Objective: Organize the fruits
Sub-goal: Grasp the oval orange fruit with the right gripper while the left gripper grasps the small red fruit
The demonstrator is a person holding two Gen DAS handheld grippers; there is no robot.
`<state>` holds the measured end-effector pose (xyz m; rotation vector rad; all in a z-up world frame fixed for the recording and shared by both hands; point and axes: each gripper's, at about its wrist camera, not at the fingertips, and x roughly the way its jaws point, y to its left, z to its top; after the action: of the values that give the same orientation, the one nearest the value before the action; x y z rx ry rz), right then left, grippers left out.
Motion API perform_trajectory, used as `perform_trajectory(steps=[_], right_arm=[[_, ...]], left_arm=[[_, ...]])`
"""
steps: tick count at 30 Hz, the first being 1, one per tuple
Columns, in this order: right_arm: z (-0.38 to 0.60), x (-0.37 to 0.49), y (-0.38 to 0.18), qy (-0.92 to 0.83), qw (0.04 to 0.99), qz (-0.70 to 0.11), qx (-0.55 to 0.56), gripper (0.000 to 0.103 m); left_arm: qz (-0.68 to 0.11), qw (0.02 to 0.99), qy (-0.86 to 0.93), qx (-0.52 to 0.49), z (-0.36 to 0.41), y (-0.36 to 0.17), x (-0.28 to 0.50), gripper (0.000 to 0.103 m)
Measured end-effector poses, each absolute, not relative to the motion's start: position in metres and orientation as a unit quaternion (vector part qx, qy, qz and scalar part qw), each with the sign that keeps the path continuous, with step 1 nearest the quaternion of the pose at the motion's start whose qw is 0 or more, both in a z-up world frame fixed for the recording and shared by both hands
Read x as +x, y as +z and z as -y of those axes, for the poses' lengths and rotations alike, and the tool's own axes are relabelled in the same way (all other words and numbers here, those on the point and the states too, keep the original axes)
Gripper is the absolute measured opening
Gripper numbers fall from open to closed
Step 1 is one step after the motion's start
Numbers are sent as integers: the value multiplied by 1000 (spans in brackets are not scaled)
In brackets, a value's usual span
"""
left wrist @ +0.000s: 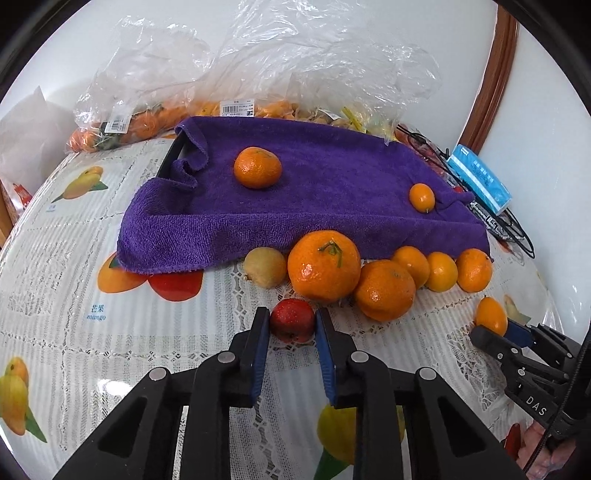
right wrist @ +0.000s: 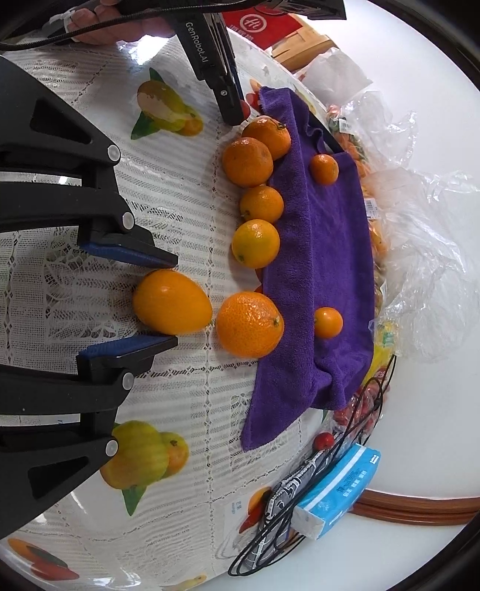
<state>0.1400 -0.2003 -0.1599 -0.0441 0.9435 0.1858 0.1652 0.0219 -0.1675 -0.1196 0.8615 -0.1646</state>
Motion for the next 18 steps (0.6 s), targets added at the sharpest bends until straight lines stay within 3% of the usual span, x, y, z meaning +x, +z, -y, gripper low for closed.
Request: perform_trajectory(steps=[13,18], right_arm=[[202,131,-148,81,896,-436,-7,32],[197,127,-133,88,901,-424,-2,21]], left_arm=[[-407,908,-72,-65,-35,-152,148,24],[-399,911,-72,-71,-42,-140,141,24]])
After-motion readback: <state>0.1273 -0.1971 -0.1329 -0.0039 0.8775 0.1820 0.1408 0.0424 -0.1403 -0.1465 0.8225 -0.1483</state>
